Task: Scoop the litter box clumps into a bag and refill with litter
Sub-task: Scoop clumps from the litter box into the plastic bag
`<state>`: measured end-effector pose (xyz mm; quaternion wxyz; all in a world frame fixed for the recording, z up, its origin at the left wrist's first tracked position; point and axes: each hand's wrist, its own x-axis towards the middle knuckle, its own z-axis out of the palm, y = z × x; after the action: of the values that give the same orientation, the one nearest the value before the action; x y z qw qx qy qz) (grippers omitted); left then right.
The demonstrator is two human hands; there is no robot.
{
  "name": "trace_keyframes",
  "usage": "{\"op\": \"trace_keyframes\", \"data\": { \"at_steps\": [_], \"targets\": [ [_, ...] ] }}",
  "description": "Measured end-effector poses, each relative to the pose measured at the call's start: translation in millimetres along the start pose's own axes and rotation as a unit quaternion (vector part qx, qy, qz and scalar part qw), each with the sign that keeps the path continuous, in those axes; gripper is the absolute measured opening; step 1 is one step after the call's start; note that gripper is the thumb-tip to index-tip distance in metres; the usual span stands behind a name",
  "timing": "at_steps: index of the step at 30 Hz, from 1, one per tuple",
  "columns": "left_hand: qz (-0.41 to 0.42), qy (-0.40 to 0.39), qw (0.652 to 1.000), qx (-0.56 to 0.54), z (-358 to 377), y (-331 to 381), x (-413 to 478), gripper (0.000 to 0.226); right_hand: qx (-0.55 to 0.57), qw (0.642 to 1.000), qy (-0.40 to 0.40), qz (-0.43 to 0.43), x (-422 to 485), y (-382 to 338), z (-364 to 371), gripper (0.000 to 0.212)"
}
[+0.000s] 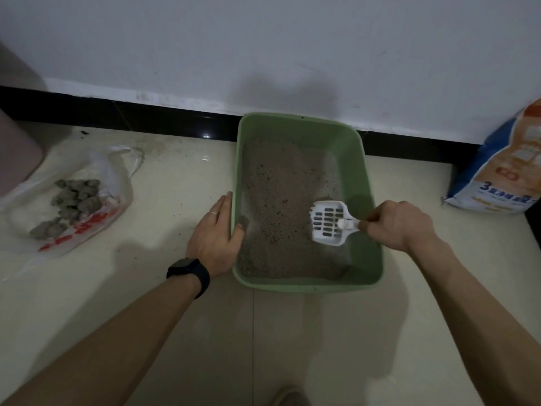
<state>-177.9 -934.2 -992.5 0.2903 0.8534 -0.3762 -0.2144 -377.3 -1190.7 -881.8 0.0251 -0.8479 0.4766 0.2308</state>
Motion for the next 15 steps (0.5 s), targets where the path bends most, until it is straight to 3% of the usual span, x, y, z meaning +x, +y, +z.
{"op": "trace_keyframes", "data": {
  "at_steps": [3,8,15],
  "targets": [
    [0.002,0.006,1.0,-0.003,-2,2,-1,0.074,0.095,0.992,-0.077,-0.017,9,-2,2,0.034],
    [0.044,0.039,0.997,0.053,-2,1,1,0.073,0.106,0.984,-0.116,-0.081,13,-29,8,0.017],
    [0.049,0.031,0.995,0.076,-2,1,0,0.069,0.137,0.969,-0.172,-0.113,15,-60,33,0.027]
  ]
}}
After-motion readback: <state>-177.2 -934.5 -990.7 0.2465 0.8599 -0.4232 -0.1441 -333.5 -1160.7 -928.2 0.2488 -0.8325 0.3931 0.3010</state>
